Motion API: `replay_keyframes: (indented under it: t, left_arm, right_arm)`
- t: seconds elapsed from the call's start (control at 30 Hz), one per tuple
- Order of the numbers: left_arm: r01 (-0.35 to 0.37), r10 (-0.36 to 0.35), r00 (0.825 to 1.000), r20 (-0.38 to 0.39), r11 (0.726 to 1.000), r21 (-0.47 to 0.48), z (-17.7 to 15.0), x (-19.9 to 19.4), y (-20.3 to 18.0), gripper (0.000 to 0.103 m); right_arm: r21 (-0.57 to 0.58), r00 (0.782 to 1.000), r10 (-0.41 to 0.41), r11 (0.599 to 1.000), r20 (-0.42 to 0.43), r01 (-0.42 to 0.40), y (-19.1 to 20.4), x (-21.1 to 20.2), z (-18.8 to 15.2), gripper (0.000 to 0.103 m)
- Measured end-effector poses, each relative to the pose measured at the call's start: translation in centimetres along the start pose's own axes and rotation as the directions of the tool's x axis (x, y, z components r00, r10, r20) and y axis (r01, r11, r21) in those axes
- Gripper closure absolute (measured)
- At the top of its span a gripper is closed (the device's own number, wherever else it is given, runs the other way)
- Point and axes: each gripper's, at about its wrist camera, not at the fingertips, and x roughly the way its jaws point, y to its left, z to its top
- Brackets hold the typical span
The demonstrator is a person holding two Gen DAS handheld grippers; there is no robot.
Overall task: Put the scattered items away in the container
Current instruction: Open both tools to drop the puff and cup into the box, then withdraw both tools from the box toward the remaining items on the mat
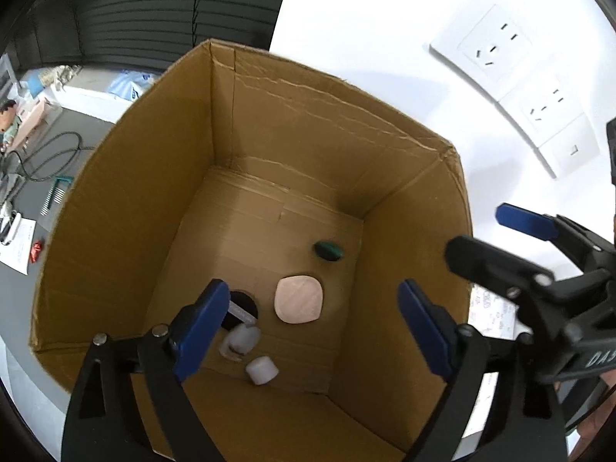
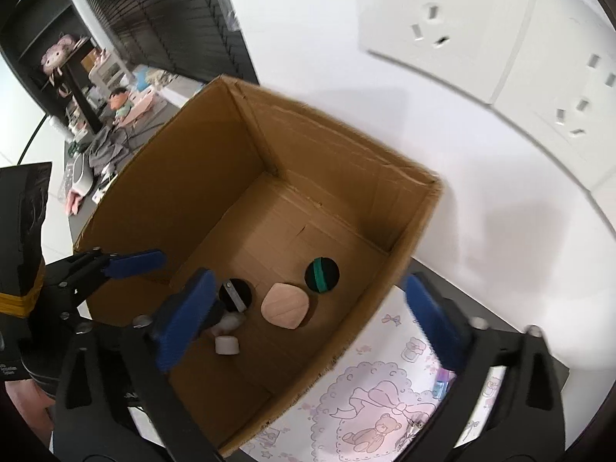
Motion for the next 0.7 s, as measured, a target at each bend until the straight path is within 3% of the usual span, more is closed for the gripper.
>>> replay_keyframes:
  t: [0.7]
  left_arm:
    - [-0.006, -0.002, 0.995, 0.096, 0.997, 0.083, -2.6, -4.9, -5.0, 0.002]
  right_arm:
    - [0.109, 0.994, -0.047, 0.993, 0.099, 0.036, -2.5, -7.4, -3.9, 0.0]
